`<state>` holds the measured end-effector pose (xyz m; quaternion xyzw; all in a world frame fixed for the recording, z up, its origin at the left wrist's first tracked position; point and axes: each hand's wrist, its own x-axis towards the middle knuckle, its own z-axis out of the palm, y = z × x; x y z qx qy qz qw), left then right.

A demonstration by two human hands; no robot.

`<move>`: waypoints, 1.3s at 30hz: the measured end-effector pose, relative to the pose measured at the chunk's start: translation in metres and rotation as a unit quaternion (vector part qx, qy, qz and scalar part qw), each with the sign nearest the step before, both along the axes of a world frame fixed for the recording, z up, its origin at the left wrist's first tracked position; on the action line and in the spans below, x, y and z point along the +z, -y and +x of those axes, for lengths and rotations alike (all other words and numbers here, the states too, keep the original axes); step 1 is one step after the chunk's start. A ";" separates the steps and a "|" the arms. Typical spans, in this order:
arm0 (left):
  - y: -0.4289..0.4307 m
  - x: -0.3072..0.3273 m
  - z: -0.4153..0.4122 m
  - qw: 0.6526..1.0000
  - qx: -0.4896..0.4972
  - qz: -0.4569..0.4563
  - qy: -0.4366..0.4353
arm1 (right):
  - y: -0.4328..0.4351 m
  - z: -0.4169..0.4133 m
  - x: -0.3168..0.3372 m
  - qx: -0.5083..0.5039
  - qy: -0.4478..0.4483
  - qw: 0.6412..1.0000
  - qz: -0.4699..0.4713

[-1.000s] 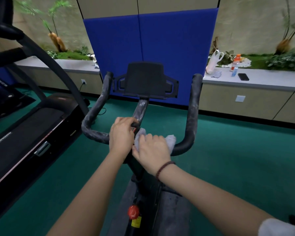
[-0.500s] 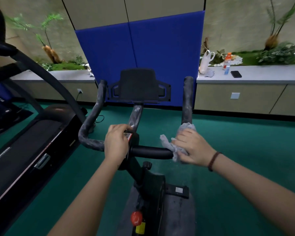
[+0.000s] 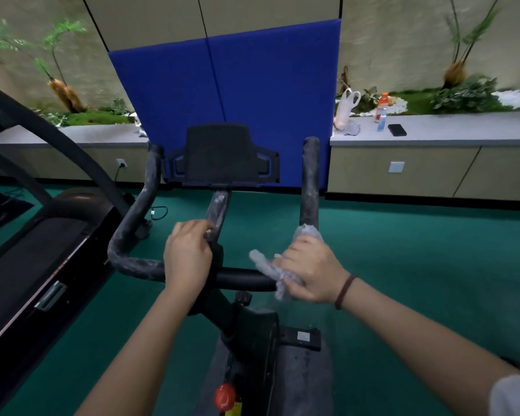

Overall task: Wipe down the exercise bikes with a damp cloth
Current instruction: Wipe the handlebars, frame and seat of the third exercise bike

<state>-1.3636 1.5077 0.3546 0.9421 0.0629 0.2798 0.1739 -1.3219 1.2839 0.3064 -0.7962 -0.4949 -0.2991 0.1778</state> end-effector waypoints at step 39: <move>0.004 0.005 0.026 0.998 0.057 -0.007 0.012 | 0.006 0.176 0.067 -0.285 -0.477 0.771 0.310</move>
